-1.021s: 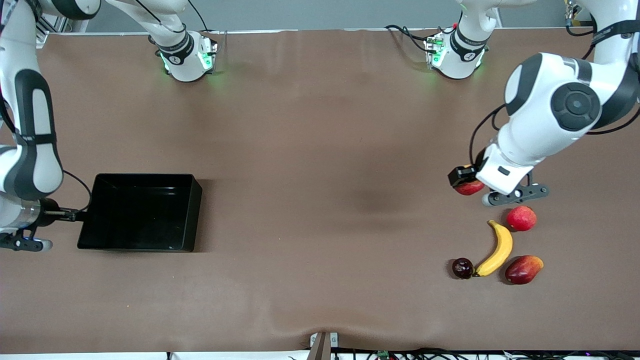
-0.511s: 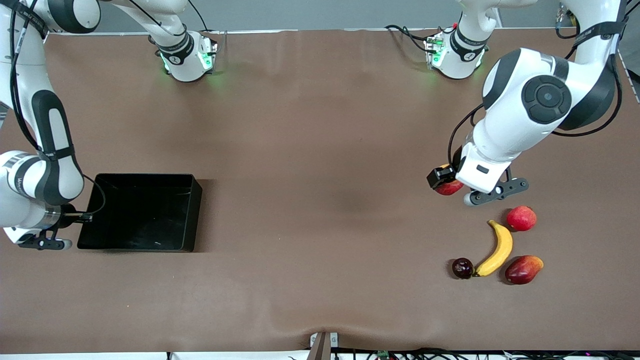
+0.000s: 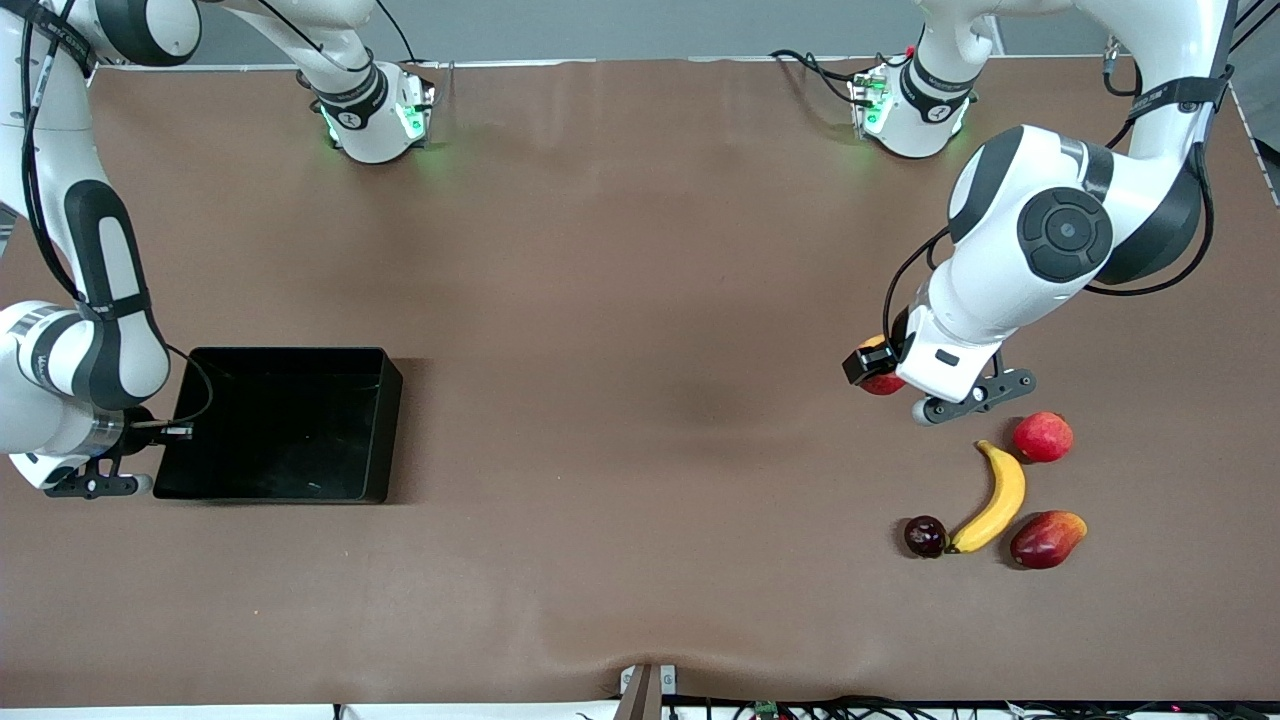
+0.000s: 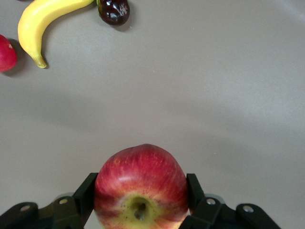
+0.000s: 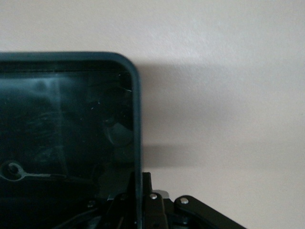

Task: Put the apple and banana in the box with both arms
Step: 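Drag the black box inward with the right gripper while the left gripper carries apple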

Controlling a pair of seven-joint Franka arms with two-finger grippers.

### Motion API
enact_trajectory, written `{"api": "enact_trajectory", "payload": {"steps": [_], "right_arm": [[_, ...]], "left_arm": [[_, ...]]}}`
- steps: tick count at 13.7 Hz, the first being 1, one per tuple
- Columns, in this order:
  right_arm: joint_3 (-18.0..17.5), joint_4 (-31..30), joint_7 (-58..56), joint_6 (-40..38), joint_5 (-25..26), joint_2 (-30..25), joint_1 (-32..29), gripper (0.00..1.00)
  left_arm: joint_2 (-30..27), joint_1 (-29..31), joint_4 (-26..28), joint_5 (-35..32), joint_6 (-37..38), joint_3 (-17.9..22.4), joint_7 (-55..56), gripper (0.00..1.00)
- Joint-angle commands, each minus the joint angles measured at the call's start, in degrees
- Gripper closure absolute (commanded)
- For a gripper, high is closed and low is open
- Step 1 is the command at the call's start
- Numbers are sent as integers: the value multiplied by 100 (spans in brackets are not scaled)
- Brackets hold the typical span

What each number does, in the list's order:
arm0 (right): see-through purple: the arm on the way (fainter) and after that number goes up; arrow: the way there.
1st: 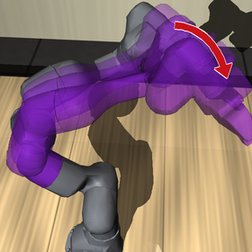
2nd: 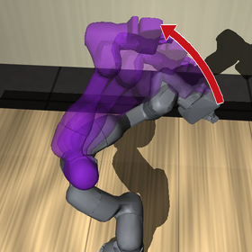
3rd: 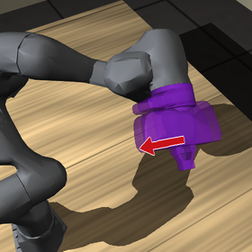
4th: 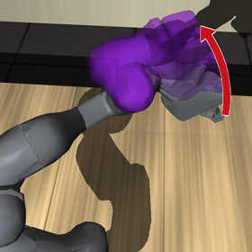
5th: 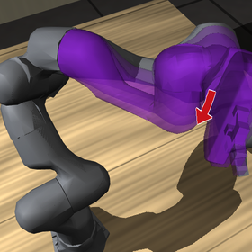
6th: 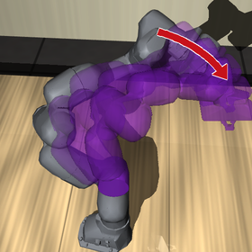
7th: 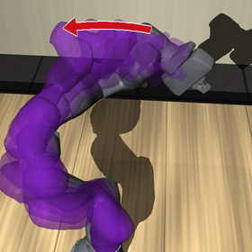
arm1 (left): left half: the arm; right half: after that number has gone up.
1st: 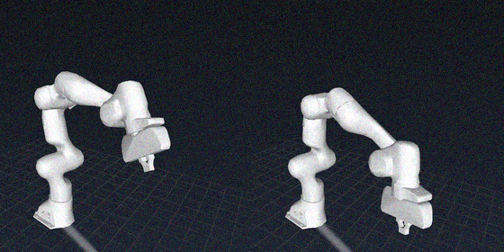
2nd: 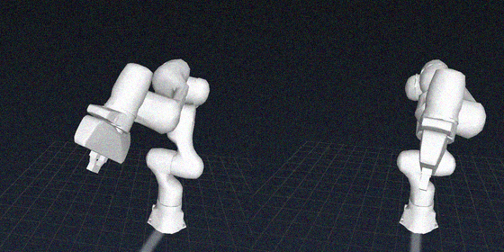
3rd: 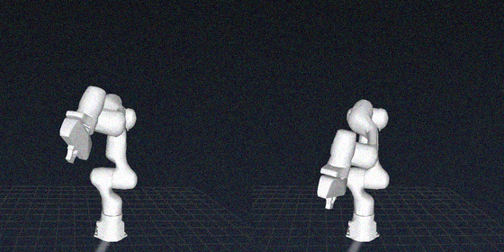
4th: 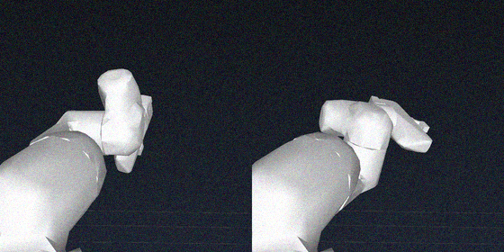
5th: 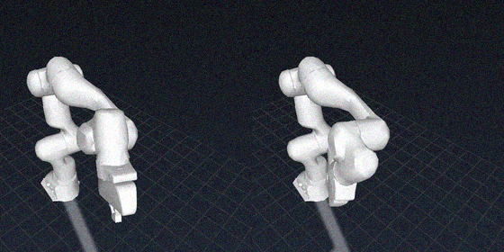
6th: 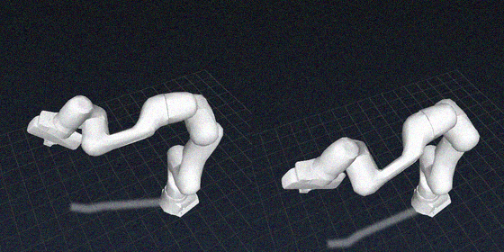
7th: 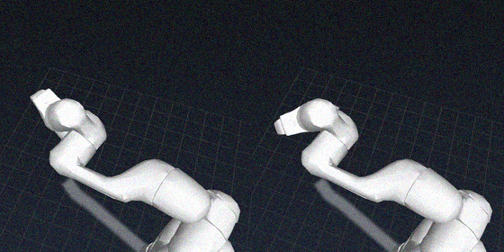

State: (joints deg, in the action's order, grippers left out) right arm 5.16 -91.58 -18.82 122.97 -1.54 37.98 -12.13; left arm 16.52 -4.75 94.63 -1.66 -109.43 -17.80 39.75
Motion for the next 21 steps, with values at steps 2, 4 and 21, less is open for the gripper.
{"api": "enact_trajectory", "payload": {"steps": [2, 4, 21], "right_arm": [[-312, 105, 70, -395, -65, -536, 271, 100], [-462, 315, 578, -528, -65, -590, 718, 100], [-445, 1546, 6037, 726, -927, 1017, 5307, 100]], "left_arm": [[9, -96, -129, -97, 141, -13, 120, 100], [26, -114, -129, -97, 141, -22, 190, 100], [412, -1229, -94, -106, 317, -13, 1825, 100]]}}
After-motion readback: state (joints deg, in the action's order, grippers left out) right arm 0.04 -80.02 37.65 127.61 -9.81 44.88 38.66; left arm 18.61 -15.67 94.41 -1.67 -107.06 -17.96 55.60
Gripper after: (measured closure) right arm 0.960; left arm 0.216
